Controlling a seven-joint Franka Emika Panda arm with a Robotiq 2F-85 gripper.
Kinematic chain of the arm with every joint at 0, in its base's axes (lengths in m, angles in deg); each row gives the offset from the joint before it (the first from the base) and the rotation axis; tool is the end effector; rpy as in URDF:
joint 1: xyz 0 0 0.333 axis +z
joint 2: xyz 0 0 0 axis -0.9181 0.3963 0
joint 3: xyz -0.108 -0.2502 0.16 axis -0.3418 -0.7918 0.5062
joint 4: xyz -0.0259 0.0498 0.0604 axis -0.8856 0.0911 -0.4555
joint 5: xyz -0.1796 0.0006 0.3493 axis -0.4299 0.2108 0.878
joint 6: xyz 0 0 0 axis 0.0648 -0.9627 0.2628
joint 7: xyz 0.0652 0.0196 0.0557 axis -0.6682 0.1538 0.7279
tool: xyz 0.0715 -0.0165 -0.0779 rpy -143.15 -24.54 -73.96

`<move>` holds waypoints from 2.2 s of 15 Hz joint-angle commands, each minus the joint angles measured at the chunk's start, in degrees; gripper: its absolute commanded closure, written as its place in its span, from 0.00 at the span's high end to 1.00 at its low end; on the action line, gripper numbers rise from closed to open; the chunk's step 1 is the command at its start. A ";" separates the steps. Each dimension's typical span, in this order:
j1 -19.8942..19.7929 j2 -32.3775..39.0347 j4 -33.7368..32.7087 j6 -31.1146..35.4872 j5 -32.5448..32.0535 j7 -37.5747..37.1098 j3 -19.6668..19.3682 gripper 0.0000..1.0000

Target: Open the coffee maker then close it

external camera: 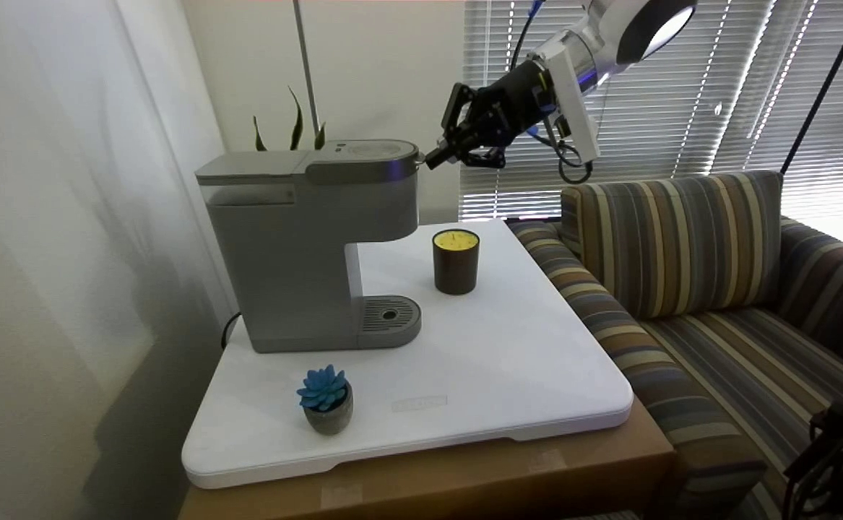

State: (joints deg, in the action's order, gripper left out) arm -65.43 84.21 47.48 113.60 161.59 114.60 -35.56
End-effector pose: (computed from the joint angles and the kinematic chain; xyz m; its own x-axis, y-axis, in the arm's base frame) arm 0.6214 0.0001 0.2607 0.8680 -0.4956 0.0306 -0.2347 -0.4639 -0.8542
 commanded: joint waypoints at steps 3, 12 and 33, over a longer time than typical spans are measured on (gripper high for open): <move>-1.76 0.69 -1.60 -1.81 1.13 -0.19 1.05 0.00; -1.84 0.40 -2.06 -1.54 1.59 0.10 1.07 0.00; -1.92 0.82 -4.91 -3.18 2.39 -0.21 1.22 0.00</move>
State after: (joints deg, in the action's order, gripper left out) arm -65.73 84.18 43.77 112.99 163.39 114.58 -35.49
